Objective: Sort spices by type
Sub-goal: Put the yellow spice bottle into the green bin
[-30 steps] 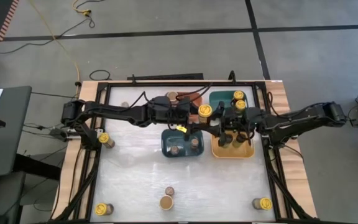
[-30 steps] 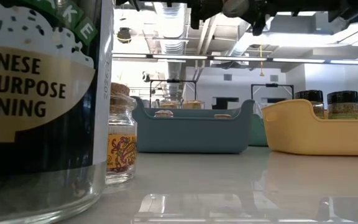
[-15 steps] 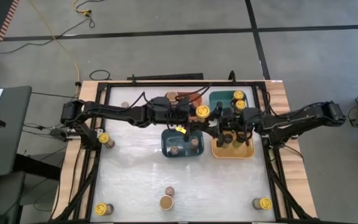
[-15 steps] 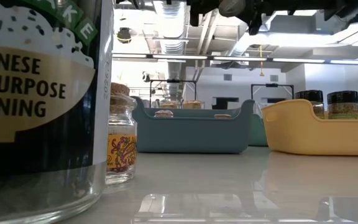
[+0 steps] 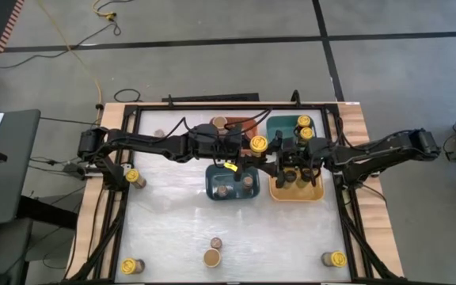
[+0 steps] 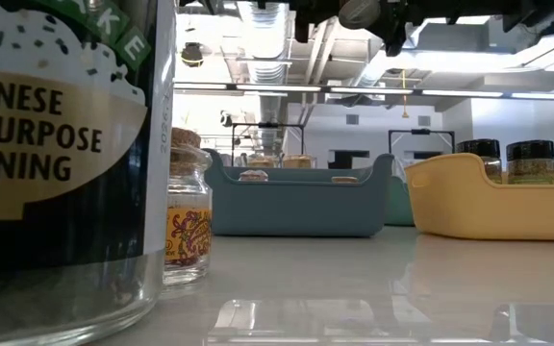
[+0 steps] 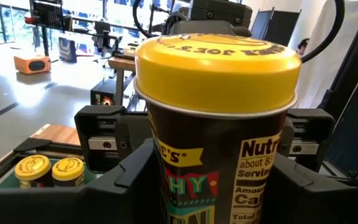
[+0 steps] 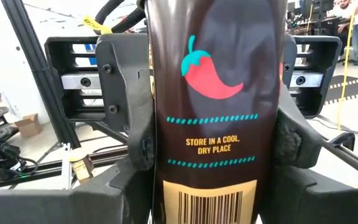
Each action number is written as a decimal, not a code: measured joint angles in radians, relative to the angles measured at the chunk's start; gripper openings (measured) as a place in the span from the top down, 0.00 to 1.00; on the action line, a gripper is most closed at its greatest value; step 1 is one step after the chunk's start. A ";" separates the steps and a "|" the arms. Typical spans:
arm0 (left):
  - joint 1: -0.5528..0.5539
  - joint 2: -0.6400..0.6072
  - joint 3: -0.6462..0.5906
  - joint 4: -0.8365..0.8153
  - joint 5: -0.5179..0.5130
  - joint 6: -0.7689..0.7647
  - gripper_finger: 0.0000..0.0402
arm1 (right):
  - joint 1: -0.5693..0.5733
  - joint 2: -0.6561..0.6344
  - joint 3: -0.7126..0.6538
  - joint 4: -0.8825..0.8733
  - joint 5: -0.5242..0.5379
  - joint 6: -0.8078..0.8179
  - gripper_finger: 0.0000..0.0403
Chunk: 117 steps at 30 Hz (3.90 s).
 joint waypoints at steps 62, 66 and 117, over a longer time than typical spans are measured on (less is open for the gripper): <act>0.079 -0.018 -0.002 -0.047 0.034 -0.072 0.50 | -0.040 0.102 -0.002 0.102 0.004 0.131 0.38; 0.078 -0.018 -0.002 -0.046 0.033 -0.076 0.50 | -0.045 0.105 -0.002 0.136 0.004 0.127 0.38; 0.108 -0.189 -0.002 -0.372 -0.047 0.058 0.49 | -0.072 -0.181 0.002 -0.366 -0.023 0.137 0.13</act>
